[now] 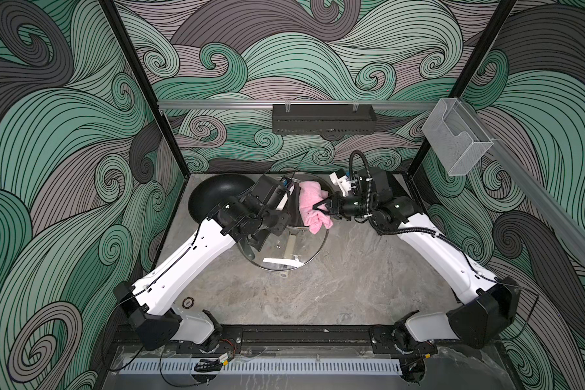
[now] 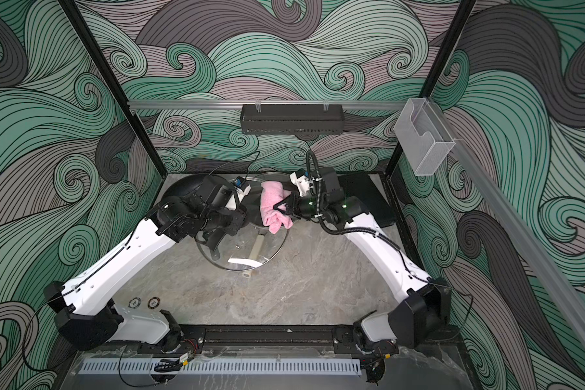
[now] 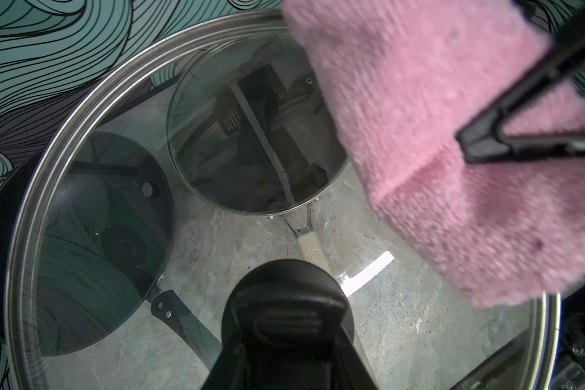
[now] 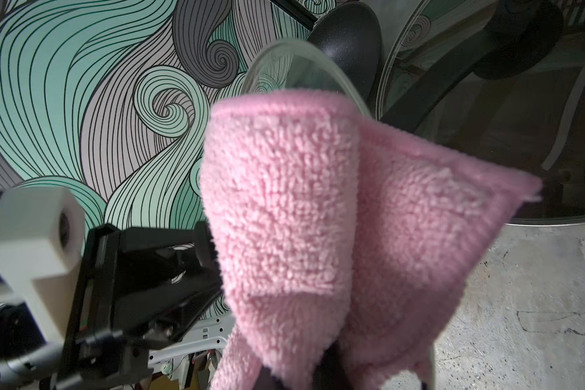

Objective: Wipe the pot lid with a cloth
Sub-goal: Wipe the pot lid.

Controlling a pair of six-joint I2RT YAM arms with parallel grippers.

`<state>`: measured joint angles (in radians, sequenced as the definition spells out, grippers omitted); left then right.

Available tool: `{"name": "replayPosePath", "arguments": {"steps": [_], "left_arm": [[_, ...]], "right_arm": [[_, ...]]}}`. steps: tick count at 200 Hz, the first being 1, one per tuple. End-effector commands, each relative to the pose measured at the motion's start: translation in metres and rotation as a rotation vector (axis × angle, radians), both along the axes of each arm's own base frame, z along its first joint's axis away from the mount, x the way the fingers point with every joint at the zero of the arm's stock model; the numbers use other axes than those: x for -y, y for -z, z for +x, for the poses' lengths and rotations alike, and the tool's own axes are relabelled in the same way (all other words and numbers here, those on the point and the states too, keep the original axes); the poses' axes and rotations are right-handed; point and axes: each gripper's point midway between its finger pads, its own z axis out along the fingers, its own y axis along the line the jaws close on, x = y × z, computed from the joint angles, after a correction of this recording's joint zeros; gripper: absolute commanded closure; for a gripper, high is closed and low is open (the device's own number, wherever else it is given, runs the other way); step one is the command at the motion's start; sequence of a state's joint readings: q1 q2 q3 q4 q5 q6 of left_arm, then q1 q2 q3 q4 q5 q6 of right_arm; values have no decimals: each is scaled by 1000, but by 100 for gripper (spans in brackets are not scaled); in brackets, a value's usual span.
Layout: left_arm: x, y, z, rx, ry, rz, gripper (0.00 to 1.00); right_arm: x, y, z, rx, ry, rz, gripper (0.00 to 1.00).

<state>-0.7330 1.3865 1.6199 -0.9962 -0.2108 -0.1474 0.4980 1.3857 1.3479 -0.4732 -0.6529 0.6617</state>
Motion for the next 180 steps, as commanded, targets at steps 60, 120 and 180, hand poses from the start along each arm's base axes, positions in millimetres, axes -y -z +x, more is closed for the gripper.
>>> {"name": "replayPosePath", "arguments": {"steps": [60,120,180], "left_arm": [[13,-97,49,239,-201,-370,100],[13,-101,59,255,-292,-488,100],[13,-101,62,250,-325,-543,100]], "right_arm": [[-50,25,-57,32,-78,-53,100],[-100,40,-67,47,-79,12,100],[-127,52,-59,49,-22,75,100]]}}
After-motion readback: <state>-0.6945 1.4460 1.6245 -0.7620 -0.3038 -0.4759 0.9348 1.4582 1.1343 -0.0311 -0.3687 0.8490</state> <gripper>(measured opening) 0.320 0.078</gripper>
